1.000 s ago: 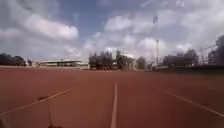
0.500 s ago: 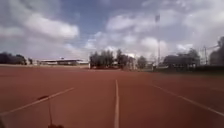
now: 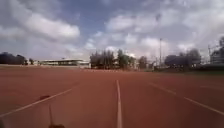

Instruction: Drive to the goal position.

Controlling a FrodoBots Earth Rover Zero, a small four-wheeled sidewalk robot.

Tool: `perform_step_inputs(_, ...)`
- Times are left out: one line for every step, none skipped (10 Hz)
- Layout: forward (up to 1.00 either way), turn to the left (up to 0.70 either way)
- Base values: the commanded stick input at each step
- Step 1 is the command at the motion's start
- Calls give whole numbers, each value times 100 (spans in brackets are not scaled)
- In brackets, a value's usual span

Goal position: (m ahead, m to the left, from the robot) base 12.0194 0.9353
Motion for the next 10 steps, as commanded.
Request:
perform_step_inputs(70,0)
perform_step_inputs(70,0)
perform_step_inputs(70,0)
perform_step_inputs(70,0)
perform_step_inputs(70,0)
perform_step_inputs(70,0)
perform_step_inputs(70,0)
perform_step_inputs(70,0)
perform_step_inputs(70,0)
perform_step_inputs(70,0)
